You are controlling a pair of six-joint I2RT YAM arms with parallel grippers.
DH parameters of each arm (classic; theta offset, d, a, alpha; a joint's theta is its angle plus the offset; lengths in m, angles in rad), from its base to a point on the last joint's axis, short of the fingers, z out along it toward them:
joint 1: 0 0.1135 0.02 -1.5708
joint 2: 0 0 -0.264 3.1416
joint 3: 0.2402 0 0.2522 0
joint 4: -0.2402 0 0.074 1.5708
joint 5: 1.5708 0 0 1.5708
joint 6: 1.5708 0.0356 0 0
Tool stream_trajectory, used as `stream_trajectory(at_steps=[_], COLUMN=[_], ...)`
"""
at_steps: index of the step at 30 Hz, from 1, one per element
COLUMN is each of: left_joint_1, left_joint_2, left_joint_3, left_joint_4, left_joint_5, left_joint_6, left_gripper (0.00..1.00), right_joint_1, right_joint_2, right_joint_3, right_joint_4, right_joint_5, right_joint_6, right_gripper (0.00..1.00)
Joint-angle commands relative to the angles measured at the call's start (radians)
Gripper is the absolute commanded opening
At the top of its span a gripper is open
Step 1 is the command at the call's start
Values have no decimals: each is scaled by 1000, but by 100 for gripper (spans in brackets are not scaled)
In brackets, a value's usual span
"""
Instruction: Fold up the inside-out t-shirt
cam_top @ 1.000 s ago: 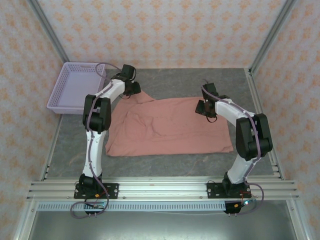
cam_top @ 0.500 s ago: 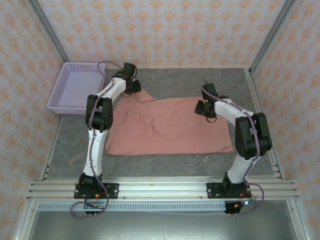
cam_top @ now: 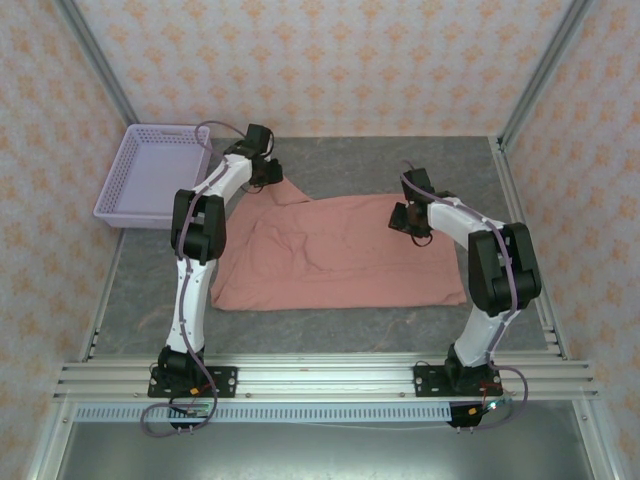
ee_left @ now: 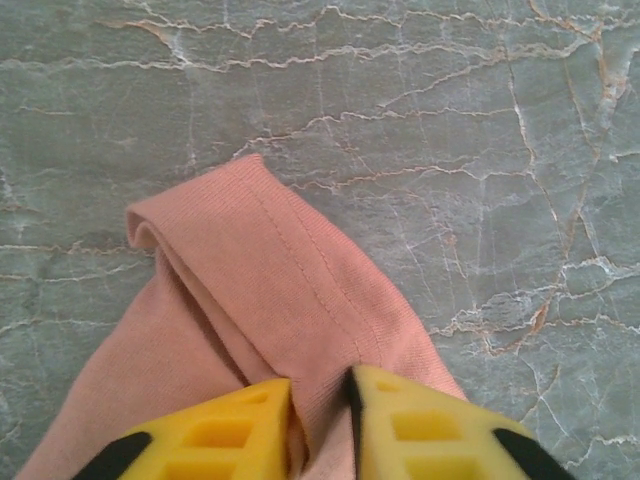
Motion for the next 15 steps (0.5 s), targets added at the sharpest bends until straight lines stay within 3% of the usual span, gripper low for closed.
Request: stream_trajectory(at_steps=[1,12,15], left_joint_1=[-8,-8,-8], left_joint_2=[-18,-28,-47], left_joint_3=[6,19,15], left_joint_4=[-6,-9,-9], left_joint_5=[23,32,38], left_joint_6=[19,26,28], left_gripper=[18,0,0], right_joint_1=[-1,-3,-2], right_joint_2=[15,17,18], right_joint_3=[-9,-6,-1], right_joint_4=[3,-1,-3], right_joint_5=[3,9,11], right_joint_6=[-9,-13,-16], right_gripper=[44,44,44])
